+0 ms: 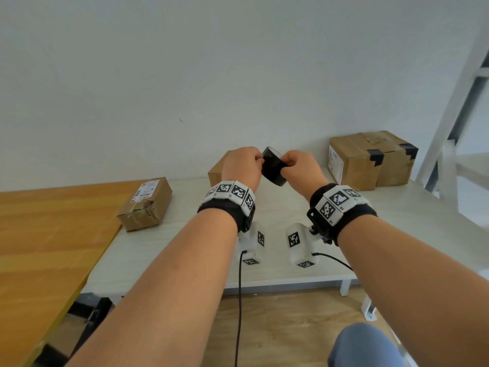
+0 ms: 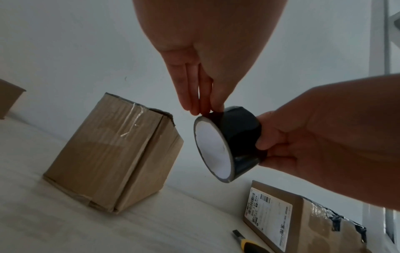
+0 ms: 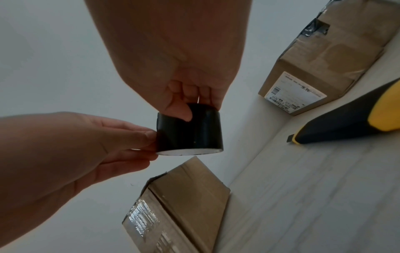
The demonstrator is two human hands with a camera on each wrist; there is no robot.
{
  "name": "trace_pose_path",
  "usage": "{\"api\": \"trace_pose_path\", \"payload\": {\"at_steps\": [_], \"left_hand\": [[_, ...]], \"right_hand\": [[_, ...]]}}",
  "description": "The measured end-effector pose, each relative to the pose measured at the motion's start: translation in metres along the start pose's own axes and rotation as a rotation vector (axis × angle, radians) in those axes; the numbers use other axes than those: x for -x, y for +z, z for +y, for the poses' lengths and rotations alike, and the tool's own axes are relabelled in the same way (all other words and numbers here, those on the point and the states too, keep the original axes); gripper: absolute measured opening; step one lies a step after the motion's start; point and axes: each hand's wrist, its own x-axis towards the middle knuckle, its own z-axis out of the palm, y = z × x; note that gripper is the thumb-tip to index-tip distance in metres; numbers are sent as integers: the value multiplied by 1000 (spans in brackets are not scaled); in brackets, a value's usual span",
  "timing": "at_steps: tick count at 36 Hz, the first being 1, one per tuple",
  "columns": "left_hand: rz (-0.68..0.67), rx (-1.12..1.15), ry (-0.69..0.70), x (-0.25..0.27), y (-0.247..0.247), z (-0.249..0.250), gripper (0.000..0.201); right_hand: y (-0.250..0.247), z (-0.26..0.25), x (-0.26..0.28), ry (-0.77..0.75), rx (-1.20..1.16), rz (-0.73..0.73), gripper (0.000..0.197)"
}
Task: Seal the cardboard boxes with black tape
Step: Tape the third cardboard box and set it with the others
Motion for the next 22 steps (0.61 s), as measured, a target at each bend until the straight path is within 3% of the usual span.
{"api": "trace_pose_path", "payload": {"at_steps": [22], "left_hand": [[-20,-1,20,6,9,7,25]], "right_hand": [[7,2,-5,27,-75,11,34]]}}
